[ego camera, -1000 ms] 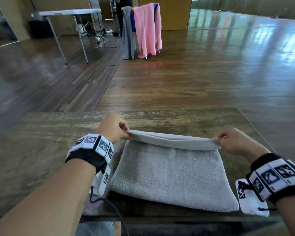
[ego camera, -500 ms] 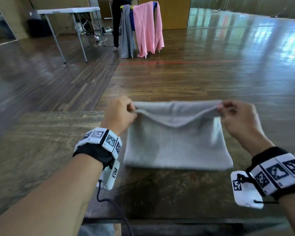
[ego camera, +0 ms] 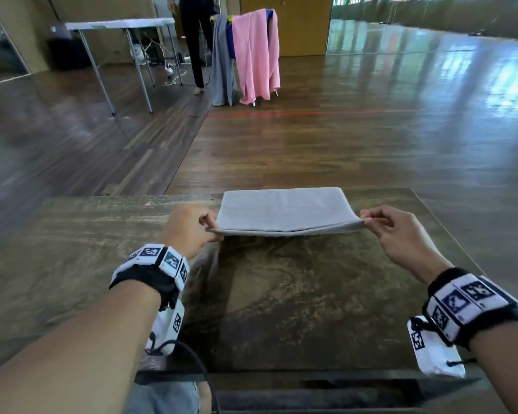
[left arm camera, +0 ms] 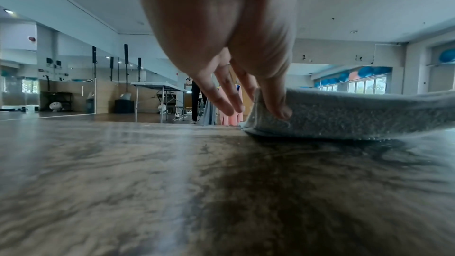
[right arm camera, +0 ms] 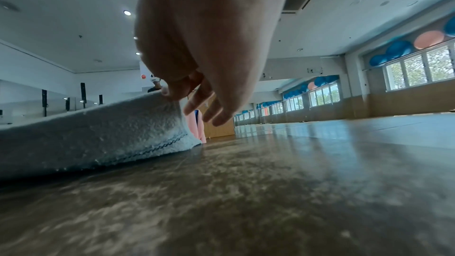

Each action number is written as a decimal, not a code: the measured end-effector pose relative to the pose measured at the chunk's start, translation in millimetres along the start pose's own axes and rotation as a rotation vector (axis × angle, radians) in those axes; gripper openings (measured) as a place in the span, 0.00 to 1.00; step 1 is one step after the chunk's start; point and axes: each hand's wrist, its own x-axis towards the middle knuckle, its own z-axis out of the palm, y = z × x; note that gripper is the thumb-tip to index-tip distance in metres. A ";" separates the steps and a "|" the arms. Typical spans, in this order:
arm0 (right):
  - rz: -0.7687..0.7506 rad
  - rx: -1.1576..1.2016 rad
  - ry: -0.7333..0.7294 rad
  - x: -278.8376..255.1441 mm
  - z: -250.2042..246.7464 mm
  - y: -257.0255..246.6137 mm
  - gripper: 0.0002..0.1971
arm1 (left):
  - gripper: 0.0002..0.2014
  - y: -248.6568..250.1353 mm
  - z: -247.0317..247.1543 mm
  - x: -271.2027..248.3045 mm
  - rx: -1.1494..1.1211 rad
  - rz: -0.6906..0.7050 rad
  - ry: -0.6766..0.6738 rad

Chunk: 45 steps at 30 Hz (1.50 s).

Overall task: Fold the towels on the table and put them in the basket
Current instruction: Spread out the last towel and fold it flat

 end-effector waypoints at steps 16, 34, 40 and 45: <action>0.427 0.151 -0.710 -30.0 -40.2 -22.8 0.08 | 0.07 8.3 -20.1 -12.8 -0.025 -0.422 -1.033; 0.222 -0.204 -0.027 20.6 0.3 7.4 0.09 | 0.07 4.7 20.4 24.2 0.058 -0.204 -0.123; 0.203 -0.311 -0.086 21.2 6.1 4.5 0.08 | 0.09 3.0 32.4 27.1 0.105 -0.256 -0.068; 0.202 -0.329 -0.087 20.8 6.0 5.9 0.05 | 0.09 2.8 34.0 25.9 0.091 -0.229 -0.167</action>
